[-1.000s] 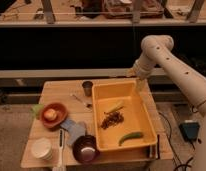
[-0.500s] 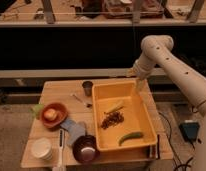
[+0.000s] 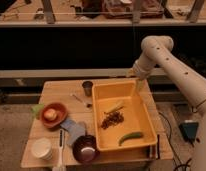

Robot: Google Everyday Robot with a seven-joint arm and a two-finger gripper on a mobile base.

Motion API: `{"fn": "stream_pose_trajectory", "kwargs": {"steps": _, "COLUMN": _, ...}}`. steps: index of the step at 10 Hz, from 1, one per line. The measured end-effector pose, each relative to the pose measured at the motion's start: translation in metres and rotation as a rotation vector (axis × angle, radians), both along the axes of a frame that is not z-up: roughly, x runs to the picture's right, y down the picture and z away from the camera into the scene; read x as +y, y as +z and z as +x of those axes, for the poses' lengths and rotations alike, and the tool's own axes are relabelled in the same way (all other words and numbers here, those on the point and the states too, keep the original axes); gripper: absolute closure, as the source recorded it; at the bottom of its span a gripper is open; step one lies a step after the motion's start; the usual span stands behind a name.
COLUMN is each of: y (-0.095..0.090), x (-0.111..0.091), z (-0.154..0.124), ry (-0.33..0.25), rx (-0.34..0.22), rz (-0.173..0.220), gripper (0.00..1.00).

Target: Place banana in purple bowl

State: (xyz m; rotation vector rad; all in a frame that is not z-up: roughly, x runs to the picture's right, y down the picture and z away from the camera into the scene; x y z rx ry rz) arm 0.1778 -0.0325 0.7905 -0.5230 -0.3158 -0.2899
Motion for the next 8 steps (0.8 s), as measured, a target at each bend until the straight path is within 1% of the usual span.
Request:
{"fn": "stream_pose_trajectory", "kwargs": {"steps": 2, "y": 0.02, "x": 0.009, "z": -0.021, "ry": -0.007, "rx": -0.014, "rz": -0.025, "gripper": 0.35}}
{"fn": "stream_pose_trajectory", "kwargs": {"steps": 4, "y": 0.037, "x": 0.018, "z": -0.024, "ry": -0.009, "rx": -0.009, "rz": -0.054, "gripper": 0.35}}
{"fn": "stream_pose_trajectory", "kwargs": {"steps": 6, "y": 0.045, "x": 0.025, "z": -0.028, "ry": -0.015, "rx": -0.01, "rz": -0.07, "gripper": 0.35}}
{"fn": "stream_pose_trajectory", "kwargs": {"steps": 8, "y": 0.053, "x": 0.038, "z": -0.031, "ry": -0.021, "rx": -0.021, "rz": -0.086, "gripper": 0.35}}
